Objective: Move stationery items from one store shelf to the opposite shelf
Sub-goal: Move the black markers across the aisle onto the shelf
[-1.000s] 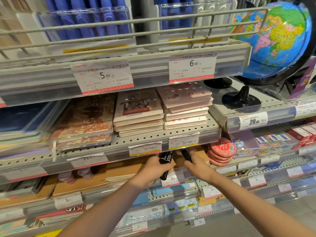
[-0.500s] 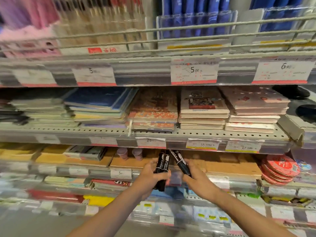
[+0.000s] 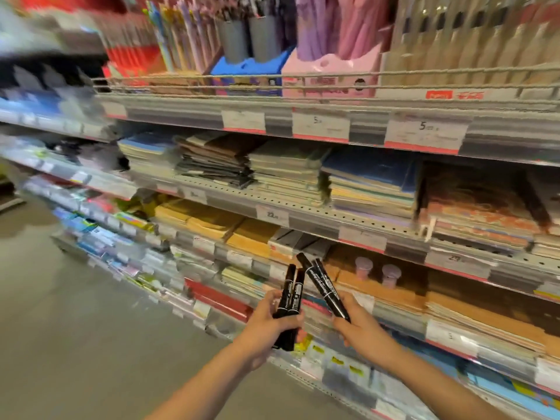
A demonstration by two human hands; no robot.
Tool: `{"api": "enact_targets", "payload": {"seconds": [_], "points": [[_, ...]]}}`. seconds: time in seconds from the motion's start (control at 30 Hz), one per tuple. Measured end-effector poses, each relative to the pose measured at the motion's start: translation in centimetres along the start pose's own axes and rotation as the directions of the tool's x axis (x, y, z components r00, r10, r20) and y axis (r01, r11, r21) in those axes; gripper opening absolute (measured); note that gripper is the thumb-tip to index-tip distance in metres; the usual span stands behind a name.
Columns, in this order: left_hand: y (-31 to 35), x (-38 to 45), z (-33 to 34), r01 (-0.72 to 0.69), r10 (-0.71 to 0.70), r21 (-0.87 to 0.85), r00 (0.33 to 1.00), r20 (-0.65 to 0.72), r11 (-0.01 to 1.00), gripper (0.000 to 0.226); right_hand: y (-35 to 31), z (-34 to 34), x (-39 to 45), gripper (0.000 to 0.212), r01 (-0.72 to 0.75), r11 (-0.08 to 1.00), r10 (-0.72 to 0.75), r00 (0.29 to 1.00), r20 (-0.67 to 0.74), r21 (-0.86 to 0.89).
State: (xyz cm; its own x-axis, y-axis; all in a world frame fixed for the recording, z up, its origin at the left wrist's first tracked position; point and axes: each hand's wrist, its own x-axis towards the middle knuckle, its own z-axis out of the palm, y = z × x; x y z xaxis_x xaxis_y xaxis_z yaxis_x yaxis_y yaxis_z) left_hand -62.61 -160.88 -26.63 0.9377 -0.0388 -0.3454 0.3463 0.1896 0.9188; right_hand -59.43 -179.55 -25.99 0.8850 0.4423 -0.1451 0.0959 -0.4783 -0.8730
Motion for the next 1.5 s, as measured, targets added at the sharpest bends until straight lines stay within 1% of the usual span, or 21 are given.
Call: {"api": "enact_targets", "payload": {"seconds": [0.07, 0.2, 0.3, 0.4, 0.53, 0.6, 0.73, 0.83, 0.9, 1.0, 1.1, 1.23, 1.37, 1.5], "points": [[0.7, -1.5, -3.9, -0.015, 0.014, -0.008, 0.999, -0.051, 1.000, 0.049, -2.0, 3.1, 1.7, 0.034, -0.012, 1.000, 0.012, 1.000, 0.022, -0.022], [2.6, -4.9, -11.8, -0.069, 0.064, -0.027, 0.986, -0.151, 0.997, 0.043, -6.6, 9.7, 4.9, 0.040, 0.020, 1.000, -0.021, 0.996, 0.086, 0.020], [3.9, -7.4, -17.4, -0.112, 0.106, -0.008, 0.967, -0.233, 0.994, 0.042, -9.7, 14.6, 7.2, 0.042, 0.026, 0.999, -0.031, 0.992, 0.122, 0.037], [5.1, -9.2, -22.5, -0.150, 0.135, -0.027, 0.942, -0.306, 0.988, 0.039, -12.6, 18.8, 9.3, 0.047, 0.042, 0.997, -0.053, 0.982, 0.181, 0.063], [6.1, -10.7, -28.4, -0.209, 0.173, -0.055, 0.911, -0.375, 0.976, 0.042, -16.0, 22.9, 12.1, 0.040, 0.074, 0.995, -0.088, 0.971, 0.222, 0.070], [6.6, -11.1, -31.1, -0.235, 0.193, -0.057, 0.895, -0.402, 0.970, 0.039, -17.6, 24.4, 13.7, 0.034, 0.061, 0.994, -0.083, 0.963, 0.255, 0.092], [7.9, -10.4, -37.0, -0.280, 0.212, -0.088, 0.866, -0.453, 0.956, 0.036, -20.5, 27.6, 18.5, 0.033, 0.085, 0.993, -0.106, 0.949, 0.298, 0.083], [9.4, -8.6, -41.0, -0.285, 0.215, -0.086, 0.860, -0.463, 0.955, 0.036, -22.0, 30.2, 23.0, 0.042, 0.090, 0.994, -0.105, 0.948, 0.301, 0.061], [10.9, -6.9, -44.0, -0.282, 0.219, -0.072, 0.861, -0.460, 0.957, 0.036, -23.3, 32.2, 26.5, 0.048, 0.092, 0.992, -0.115, 0.944, 0.310, 0.086], [13.7, -3.6, -48.6, -0.275, 0.223, -0.054, 0.865, -0.451, 0.960, 0.042, -25.8, 34.7, 32.1, 0.052, 0.094, 0.988, -0.127, 0.944, 0.303, 0.120], [16.5, -0.4, -52.9, -0.274, 0.217, -0.065, 0.866, -0.450, 0.959, 0.045, -27.8, 36.5, 37.1, 0.057, 0.072, 0.990, -0.103, 0.954, 0.281, 0.121], [19.7, 3.9, -57.6, -0.263, 0.206, -0.080, 0.881, -0.426, 0.961, 0.041, -30.0, 38.0, 42.9, 0.055, 0.047, 0.995, -0.070, 0.958, 0.278, 0.088], [21.9, 7.8, -61.5, -0.256, 0.208, -0.074, 0.895, -0.394, 0.964, 0.036, -31.9, 39.2, 47.1, 0.045, 0.072, 0.996, -0.081, 0.973, 0.218, 0.047], [24.0, 11.3, -64.5, -0.251, 0.214, -0.084, 0.925, -0.314, 0.964, 0.038, -33.4, 39.8, 49.7, 0.047, 0.066, 0.998, -0.066, 0.983, 0.169, 0.008]]}}
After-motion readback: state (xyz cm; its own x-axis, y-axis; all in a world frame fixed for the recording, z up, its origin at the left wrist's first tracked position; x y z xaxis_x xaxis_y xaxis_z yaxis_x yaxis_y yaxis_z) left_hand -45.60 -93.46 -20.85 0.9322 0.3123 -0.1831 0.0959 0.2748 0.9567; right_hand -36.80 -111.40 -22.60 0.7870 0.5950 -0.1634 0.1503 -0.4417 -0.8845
